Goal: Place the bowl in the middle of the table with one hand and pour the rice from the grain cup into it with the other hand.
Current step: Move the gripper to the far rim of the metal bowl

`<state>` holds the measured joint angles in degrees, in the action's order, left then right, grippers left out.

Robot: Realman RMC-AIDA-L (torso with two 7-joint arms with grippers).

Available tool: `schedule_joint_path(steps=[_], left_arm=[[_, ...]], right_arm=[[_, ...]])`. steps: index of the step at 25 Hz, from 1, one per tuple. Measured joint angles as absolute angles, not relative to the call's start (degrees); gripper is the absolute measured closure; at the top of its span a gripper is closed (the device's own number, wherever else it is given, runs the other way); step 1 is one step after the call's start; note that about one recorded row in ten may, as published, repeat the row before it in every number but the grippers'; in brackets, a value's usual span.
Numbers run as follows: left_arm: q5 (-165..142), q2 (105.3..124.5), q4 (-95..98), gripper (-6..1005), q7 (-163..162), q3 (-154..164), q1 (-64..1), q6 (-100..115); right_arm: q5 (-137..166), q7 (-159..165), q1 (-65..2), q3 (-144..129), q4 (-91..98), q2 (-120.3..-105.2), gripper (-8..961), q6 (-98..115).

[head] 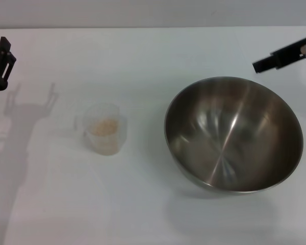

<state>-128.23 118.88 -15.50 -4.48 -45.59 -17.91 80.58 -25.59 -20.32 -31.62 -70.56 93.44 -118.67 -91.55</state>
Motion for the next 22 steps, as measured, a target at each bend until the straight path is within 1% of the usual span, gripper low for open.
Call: schedule_joint_path(steps=[9, 18, 22], left_arm=[[-128.2, 118.94, -15.4, 158, -4.5, -45.6, -17.8, 80.6], [-128.2, 119.02, -15.5, 159, -4.5, -45.6, -17.8, 80.6], [-128.2, 119.02, -15.5, 159, -4.5, -45.5, -17.8, 80.6]], right_arm=[[-25.0, -26.5, -34.2, -69.4, 83.8, -117.78, 417, -93.0], [-24.4, -30.9, -34.6, -69.4, 75.8, -118.17, 466, -90.1], [-24.7, -31.5, -34.7, -69.1, 73.7, -118.12, 488, -88.9]])
